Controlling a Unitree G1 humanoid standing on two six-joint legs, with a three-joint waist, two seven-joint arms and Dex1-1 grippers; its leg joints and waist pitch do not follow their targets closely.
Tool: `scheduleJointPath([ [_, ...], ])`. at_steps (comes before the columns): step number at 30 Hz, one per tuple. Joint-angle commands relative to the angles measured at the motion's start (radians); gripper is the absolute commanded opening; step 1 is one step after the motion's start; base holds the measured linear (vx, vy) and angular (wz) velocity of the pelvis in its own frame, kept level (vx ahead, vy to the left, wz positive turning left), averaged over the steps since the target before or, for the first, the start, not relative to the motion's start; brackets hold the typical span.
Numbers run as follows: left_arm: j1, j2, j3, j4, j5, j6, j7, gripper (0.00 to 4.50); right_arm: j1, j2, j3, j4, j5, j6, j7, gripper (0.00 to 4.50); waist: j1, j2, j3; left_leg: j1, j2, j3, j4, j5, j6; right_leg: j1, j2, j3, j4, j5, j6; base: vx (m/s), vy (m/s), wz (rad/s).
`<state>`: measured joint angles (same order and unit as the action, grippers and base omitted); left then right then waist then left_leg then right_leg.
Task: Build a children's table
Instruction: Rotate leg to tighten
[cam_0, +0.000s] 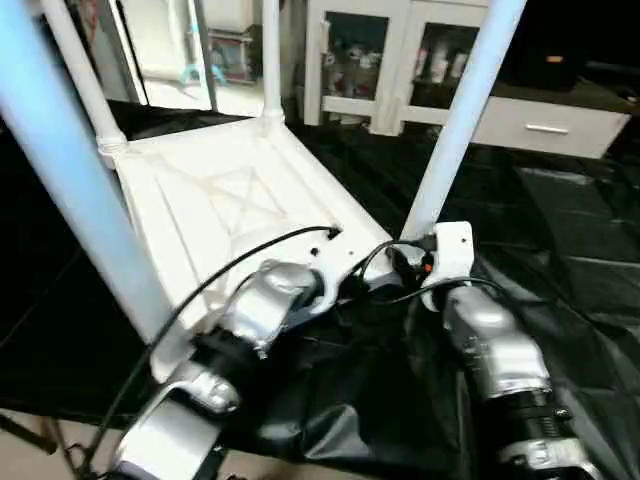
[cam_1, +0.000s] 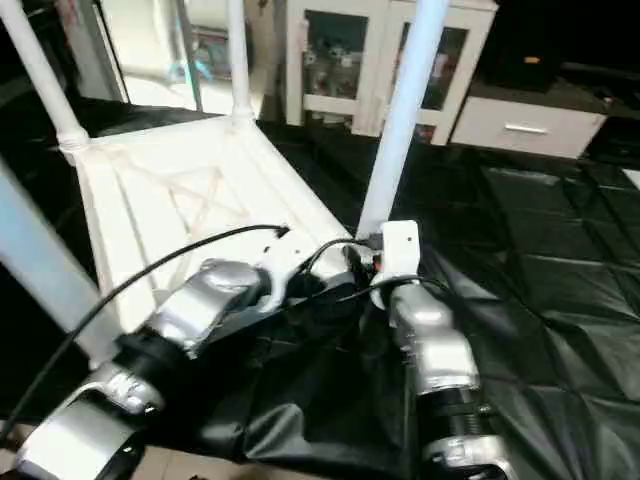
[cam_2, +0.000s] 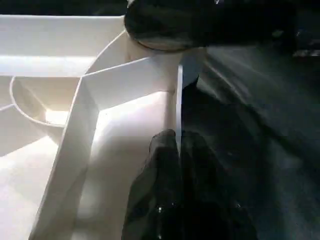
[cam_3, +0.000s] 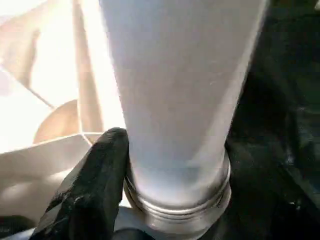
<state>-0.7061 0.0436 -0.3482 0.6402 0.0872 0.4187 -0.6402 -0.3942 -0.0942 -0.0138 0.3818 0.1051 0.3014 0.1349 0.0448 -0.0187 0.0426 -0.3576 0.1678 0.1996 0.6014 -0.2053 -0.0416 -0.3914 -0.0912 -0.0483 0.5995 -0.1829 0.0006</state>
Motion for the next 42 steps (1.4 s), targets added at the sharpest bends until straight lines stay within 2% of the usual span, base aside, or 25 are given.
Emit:
scheduleJointPath([
  [1, -0.037, -0.006, 0.041, 0.042, 0.034, -0.020, 0.117, 0.00, 0.018, -0.003, 0.050, 0.023, -0.063, 0.011, -0.016, 2.61, 0.002, -0.003, -0.054, 0.013, 0.055, -0.031, -0.086, -0.248, -0.006, 0.026, -0.058, 0.042, -0.081, -0.228, -0.186, 0.000, 0.000, 0.00],
  [3, -0.047, -0.010, 0.042, 0.055, 0.038, -0.020, 0.128, 0.00, 0.007, 0.005, 0.020, 0.036, -0.034, 0.014, -0.012, 2.61, 0.005, 0.003, -0.055, 0.005, 0.054, -0.032, -0.086, -0.213, 0.014, 0.032, -0.059, 0.042, -0.076, -0.200, -0.197, 0.000, 0.000, 0.00],
  [7, -0.052, -0.002, 0.042, 0.070, 0.036, -0.027, 0.132, 0.00, 0.006, -0.007, 0.045, 0.017, -0.031, -0.020, 0.029, 2.61, 0.013, 0.002, -0.061, 0.002, 0.055, -0.027, -0.077, -0.126, 0.051, 0.037, -0.060, 0.041, -0.064, -0.085, -0.226, 0.000, 0.000, 0.00],
  [8, -0.046, 0.014, 0.037, 0.067, 0.038, -0.032, 0.118, 0.00, 0.022, -0.018, 0.052, -0.021, 0.006, -0.049, 0.106, 2.96, 0.016, 0.002, -0.060, 0.001, 0.056, -0.026, -0.076, -0.120, 0.065, 0.038, -0.060, 0.041, -0.064, -0.071, -0.233, 0.000, 0.000, 0.00],
  [9, -0.042, 0.024, 0.035, 0.066, 0.038, -0.044, 0.102, 0.00, 0.033, -0.029, 0.063, -0.046, 0.012, -0.060, 0.152, 3.17, 0.016, -0.001, -0.059, 0.001, 0.056, -0.025, -0.076, -0.126, 0.071, 0.037, -0.060, 0.041, -0.065, -0.076, -0.236, 0.000, 0.000, 0.00],
  [10, -0.041, 0.028, 0.034, 0.066, 0.037, -0.049, 0.095, 0.00, 0.036, -0.033, 0.067, -0.055, 0.013, -0.064, 0.168, 3.17, 0.019, 0.000, -0.058, 0.001, 0.057, -0.026, -0.077, -0.133, 0.078, 0.038, -0.061, 0.040, -0.066, -0.093, -0.237, 0.000, 0.000, 0.00],
  [12, -0.030, 0.050, 0.018, 0.055, 0.039, -0.083, 0.051, 0.00, 0.050, -0.056, 0.075, -0.075, 0.035, -0.069, 0.237, 3.41, 0.018, 0.001, -0.054, -0.004, 0.057, -0.029, -0.080, -0.154, 0.079, 0.040, -0.061, 0.039, -0.070, -0.134, -0.223, 0.000, 0.000, 0.00],
  [13, -0.020, 0.064, 0.008, 0.045, 0.038, -0.099, 0.017, 0.00, 0.058, -0.070, 0.076, -0.086, 0.048, -0.070, 0.274, 3.41, 0.013, -0.001, -0.054, -0.009, 0.057, -0.031, -0.082, -0.165, 0.076, 0.044, -0.062, 0.038, -0.070, -0.152, -0.213, 0.000, 0.000, 0.00],
  [14, -0.004, 0.085, -0.006, 0.025, 0.038, -0.121, -0.025, 0.00, 0.065, -0.088, 0.070, -0.097, 0.071, -0.061, 0.319, 3.56, 0.000, 0.000, -0.054, -0.012, 0.058, -0.036, -0.086, -0.195, 0.067, 0.046, -0.064, 0.036, -0.076, -0.211, -0.195, 0.000, 0.000, 0.00],
  [16, 0.027, 0.118, -0.018, -0.016, 0.027, -0.115, -0.089, 0.00, 0.076, -0.124, 0.064, -0.112, 0.095, -0.060, 0.383, 3.77, -0.003, 0.001, -0.054, -0.004, 0.064, -0.034, -0.083, -0.207, 0.061, 0.038, -0.066, 0.039, -0.078, -0.217, -0.211, 0.000, 0.000, 0.00],
  [17, 0.042, 0.135, -0.022, -0.036, 0.023, -0.111, -0.113, 0.00, 0.082, -0.142, 0.057, -0.122, 0.114, -0.053, 0.419, 3.87, -0.002, 0.001, -0.055, -0.001, 0.066, -0.032, -0.081, -0.188, 0.063, 0.037, -0.064, 0.039, -0.072, -0.178, -0.230, 0.000, 0.000, 0.00],
  [19, 0.050, 0.145, -0.023, -0.046, 0.021, -0.106, -0.124, 0.00, 0.086, -0.152, 0.053, -0.128, 0.125, -0.049, 0.438, 3.87, -0.002, 0.003, -0.054, -0.001, 0.065, -0.029, -0.080, -0.165, 0.068, 0.034, -0.060, 0.039, -0.067, -0.138, -0.245, 0.000, 0.000, 0.00],
  [20, 0.066, 0.163, -0.026, -0.069, 0.013, -0.099, -0.150, 0.00, 0.093, -0.174, 0.051, -0.134, 0.131, -0.053, 0.466, 4.10, -0.001, 0.004, -0.054, 0.000, 0.066, -0.028, -0.080, -0.159, 0.069, 0.035, -0.061, 0.038, -0.064, -0.119, -0.258, 0.000, 0.000, 0.00],
  [23, 0.120, 0.225, -0.044, -0.142, -0.024, -0.122, -0.265, 0.00, 0.117, -0.248, 0.035, -0.160, 0.149, -0.057, 0.567, 4.28, 0.002, 0.002, -0.053, -0.002, 0.067, -0.027, -0.079, -0.160, 0.075, 0.038, -0.063, 0.040, -0.062, -0.115, -0.262, 0.000, 0.000, 0.00],
  [25, 0.129, 0.239, -0.050, -0.155, -0.031, -0.144, -0.291, 0.00, 0.123, -0.266, 0.031, -0.170, 0.156, -0.053, 0.591, 4.46, 0.003, 0.003, -0.051, 0.001, 0.066, -0.025, -0.080, -0.168, 0.074, 0.033, -0.060, 0.040, -0.065, -0.133, -0.261, 0.000, 0.000, 0.00],
  [26, 0.148, 0.263, -0.046, -0.187, -0.047, -0.145, -0.333, 0.00, 0.146, -0.327, 0.033, -0.209, 0.183, -0.032, 0.678, 4.46, 0.005, 0.002, -0.051, 0.001, 0.065, -0.025, -0.081, -0.183, 0.071, 0.035, -0.061, 0.039, -0.066, -0.153, -0.259, 0.000, 0.000, 0.00],
  [27, 0.148, 0.263, -0.046, -0.187, -0.047, -0.145, -0.333, 0.00, 0.146, -0.327, 0.033, -0.209, 0.183, -0.032, 0.678, 4.46, 0.007, 0.002, -0.050, 0.003, 0.068, -0.026, -0.081, -0.191, 0.071, 0.035, -0.061, 0.040, -0.067, -0.161, -0.255, 0.000, 0.000, 0.00],
  [32, 0.176, 0.305, -0.044, -0.250, -0.074, -0.134, -0.424, 0.00, 0.187, -0.452, 0.055, -0.266, 0.212, 0.002, 0.836, 4.46, 0.016, 0.000, -0.051, 0.004, 0.070, -0.026, -0.080, -0.176, 0.074, 0.034, -0.064, 0.040, -0.066, -0.163, -0.248, 0.000, 0.000, 0.00],
  [35, 0.188, 0.322, -0.051, -0.281, -0.087, -0.123, -0.452, 0.00, 0.179, -0.466, 0.048, -0.250, 0.200, -0.011, 0.834, 4.46, 0.016, -0.001, -0.051, 0.003, 0.068, -0.025, -0.079, -0.166, 0.075, 0.032, -0.064, 0.040, -0.065, -0.166, -0.254, 0.000, 0.000, 0.00],
  [38, 0.211, 0.341, -0.070, -0.341, -0.131, -0.125, -0.539, 0.00, 0.158, -0.459, 0.046, -0.220, 0.192, -0.025, 0.839, 4.46, 0.016, -0.002, -0.052, 0.005, 0.068, -0.024, -0.078, -0.153, 0.073, 0.031, -0.063, 0.039, -0.062, -0.156, -0.263, 0.000, 0.000, 0.00],
  [39, 0.213, 0.342, -0.074, -0.349, -0.132, -0.119, -0.546, 0.00, 0.155, -0.457, 0.056, -0.217, 0.187, -0.028, 0.843, 4.46, 0.017, -0.003, -0.052, 0.004, 0.067, -0.023, -0.078, -0.147, 0.075, 0.031, -0.062, 0.040, -0.061, -0.149, -0.263, 0.000, 0.000, 0.00],
  [41, 0.213, 0.336, -0.090, -0.355, -0.115, -0.122, -0.550, 0.00, 0.147, -0.452, 0.102, -0.216, 0.177, -0.020, 0.872, 4.46, 0.019, 0.002, -0.052, 0.008, 0.069, -0.023, -0.077, -0.150, 0.076, 0.029, -0.061, 0.039, -0.061, -0.149, -0.264, 0.000, 0.000, 0.00],
  [42, 0.212, 0.334, -0.093, -0.353, -0.113, -0.124, -0.551, 0.00, 0.145, -0.449, 0.111, -0.214, 0.173, -0.023, 0.875, 4.46, 0.021, 0.000, -0.050, 0.007, 0.068, -0.021, -0.077, -0.156, 0.076, 0.028, -0.061, 0.040, -0.063, -0.152, -0.263, 0.000, 0.000, 0.00],
])
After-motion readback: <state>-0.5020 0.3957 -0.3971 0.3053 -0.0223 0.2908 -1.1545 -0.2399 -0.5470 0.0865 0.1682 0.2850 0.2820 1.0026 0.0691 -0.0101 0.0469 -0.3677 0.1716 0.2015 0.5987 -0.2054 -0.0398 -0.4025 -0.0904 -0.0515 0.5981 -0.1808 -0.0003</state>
